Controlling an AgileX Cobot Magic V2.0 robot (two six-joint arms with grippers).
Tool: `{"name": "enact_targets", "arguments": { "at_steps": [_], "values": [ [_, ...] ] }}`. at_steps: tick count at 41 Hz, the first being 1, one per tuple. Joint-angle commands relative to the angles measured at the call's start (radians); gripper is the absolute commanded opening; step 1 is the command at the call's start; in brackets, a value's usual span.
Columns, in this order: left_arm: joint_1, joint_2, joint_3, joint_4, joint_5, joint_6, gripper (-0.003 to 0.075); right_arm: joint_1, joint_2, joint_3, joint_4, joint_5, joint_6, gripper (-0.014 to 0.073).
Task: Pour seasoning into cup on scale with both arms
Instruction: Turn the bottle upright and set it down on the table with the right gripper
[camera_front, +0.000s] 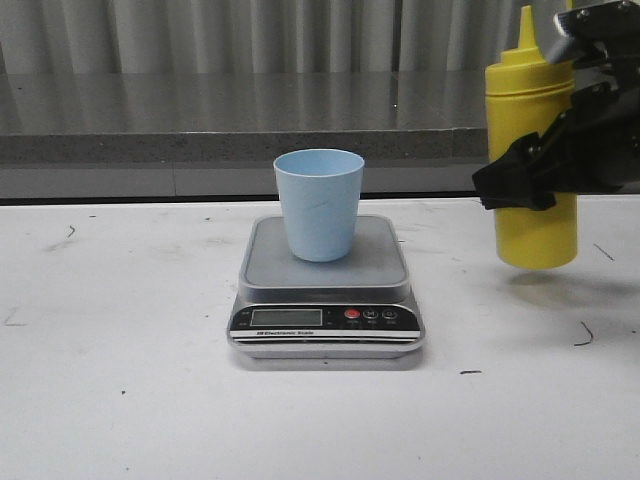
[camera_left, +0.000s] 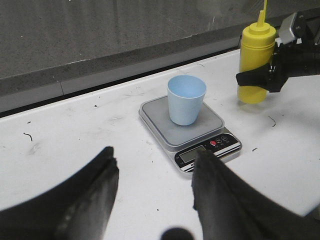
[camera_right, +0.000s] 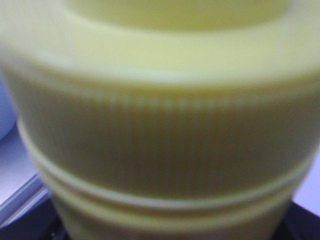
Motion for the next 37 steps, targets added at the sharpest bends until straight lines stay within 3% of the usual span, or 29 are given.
{"name": "enact_targets", "arguments": {
  "at_steps": [1,9,19,21,28,37],
  "values": [
    [-0.005,0.007,-0.025,0.001,-0.084,-0.006,0.0347,-0.006,0.004,-0.025,0.121,-0.190,-0.122,0.0307],
    [-0.005,0.007,-0.025,0.001,-0.084,-0.006,0.0347,-0.006,0.104,-0.025,0.288,-0.336,-0.145,0.0307],
    [-0.005,0.007,-0.025,0.001,-0.084,-0.006,0.0347,-0.006,0.176,-0.025,0.297,-0.436,-0.145,0.0323],
    [-0.005,0.007,-0.025,0.001,-0.084,-0.006,0.0347,-0.006,0.176,-0.025,0.297,-0.434,-0.145,0.0371],
    [-0.005,0.007,-0.025,0.001,-0.084,-0.006,0.0347,-0.006,0.176,-0.025,0.297,-0.436,-0.145,0.0664],
    [-0.005,0.007,-0.025,0.001,-0.084,-0.006,0.0347,-0.006,0.153,0.015,0.313,-0.436,-0.144,0.0643]
  ]
}}
